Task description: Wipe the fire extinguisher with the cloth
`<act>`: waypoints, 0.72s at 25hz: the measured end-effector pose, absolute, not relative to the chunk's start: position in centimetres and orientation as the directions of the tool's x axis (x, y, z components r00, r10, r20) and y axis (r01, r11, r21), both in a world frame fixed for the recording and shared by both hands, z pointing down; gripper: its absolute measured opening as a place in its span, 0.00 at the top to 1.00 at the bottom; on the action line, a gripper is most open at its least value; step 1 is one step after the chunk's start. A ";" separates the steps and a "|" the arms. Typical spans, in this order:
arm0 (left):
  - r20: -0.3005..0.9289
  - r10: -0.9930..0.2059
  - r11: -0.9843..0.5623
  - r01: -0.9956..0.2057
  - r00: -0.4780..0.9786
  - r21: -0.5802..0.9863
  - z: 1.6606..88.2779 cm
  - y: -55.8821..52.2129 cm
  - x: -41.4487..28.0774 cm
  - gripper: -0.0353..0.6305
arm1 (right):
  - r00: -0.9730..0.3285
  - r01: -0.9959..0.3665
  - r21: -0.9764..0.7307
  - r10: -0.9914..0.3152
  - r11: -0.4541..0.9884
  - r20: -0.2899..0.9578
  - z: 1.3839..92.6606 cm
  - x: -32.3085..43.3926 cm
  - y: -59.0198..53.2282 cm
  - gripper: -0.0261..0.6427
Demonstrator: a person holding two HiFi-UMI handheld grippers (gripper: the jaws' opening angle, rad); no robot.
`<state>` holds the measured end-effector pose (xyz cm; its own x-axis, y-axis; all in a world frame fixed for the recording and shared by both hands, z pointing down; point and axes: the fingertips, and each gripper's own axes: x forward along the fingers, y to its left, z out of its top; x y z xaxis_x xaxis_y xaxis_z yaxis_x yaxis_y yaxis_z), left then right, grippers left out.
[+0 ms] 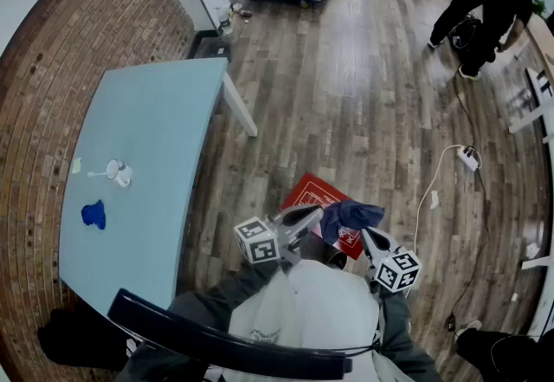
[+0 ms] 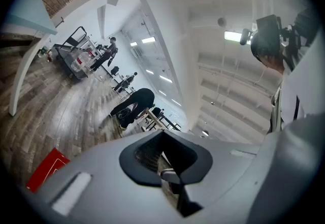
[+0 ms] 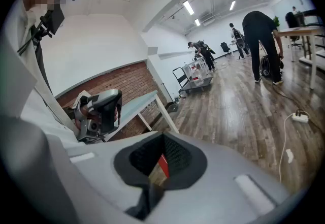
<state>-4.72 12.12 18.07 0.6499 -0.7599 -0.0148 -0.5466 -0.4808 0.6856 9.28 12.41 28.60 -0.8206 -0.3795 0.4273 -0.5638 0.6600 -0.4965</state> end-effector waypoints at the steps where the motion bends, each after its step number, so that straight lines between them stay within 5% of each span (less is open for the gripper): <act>1: -0.017 -0.762 -0.481 -0.547 0.647 0.685 18.0 12.0 -4.5 0.94 | -0.822 -0.561 -0.497 -0.377 0.662 0.426 28.6 9.4 12.3 0.96; 18: -0.004 -0.757 -0.471 -0.541 0.654 0.696 18.5 11.4 -5.6 0.94 | -0.831 -0.556 -0.619 -0.360 0.555 0.424 30.5 9.3 12.6 0.96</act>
